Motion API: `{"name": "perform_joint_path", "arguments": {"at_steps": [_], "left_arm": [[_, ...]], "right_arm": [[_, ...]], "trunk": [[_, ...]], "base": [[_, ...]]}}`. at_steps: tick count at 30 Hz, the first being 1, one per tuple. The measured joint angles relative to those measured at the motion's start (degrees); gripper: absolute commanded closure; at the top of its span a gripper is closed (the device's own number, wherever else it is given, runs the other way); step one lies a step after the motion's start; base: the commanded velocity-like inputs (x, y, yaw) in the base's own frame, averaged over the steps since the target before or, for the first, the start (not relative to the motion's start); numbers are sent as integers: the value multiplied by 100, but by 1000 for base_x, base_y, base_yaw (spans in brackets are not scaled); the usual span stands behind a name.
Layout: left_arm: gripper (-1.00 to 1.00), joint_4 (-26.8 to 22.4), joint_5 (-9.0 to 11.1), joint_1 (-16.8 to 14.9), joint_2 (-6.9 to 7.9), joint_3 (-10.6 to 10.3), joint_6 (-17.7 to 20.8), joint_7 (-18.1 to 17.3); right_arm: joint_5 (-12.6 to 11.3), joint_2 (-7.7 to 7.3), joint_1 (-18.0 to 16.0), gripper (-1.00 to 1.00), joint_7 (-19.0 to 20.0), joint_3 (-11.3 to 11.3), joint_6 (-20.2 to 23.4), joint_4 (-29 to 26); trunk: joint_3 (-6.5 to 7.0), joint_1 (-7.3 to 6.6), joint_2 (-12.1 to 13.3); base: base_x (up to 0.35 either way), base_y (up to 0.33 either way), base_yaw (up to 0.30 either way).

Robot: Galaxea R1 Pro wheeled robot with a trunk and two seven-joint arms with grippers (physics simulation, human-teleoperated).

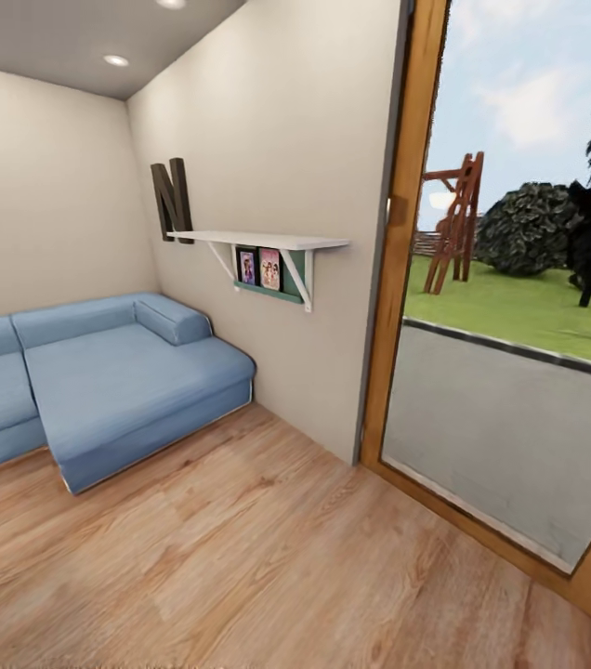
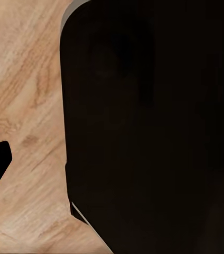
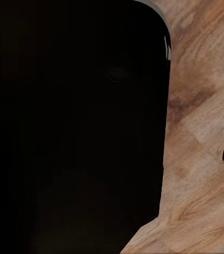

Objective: Turn on the radio receiver that's on the table in the living room.

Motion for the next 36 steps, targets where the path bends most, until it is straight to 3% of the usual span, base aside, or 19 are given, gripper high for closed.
{"name": "perform_joint_path", "arguments": {"at_steps": [31,36], "left_arm": [[-100,-8,10,0,12,0,-9,-34],[-100,-9,128,-1,16,4,-9,-36]], "right_arm": [[0,1,0,-100,0,0,-57,0],[6,1,0,-100,0,6,-46,0]], "trunk": [[0,0,0],[0,0,0]], "base": [[0,0,280],[0,0,280]]}}
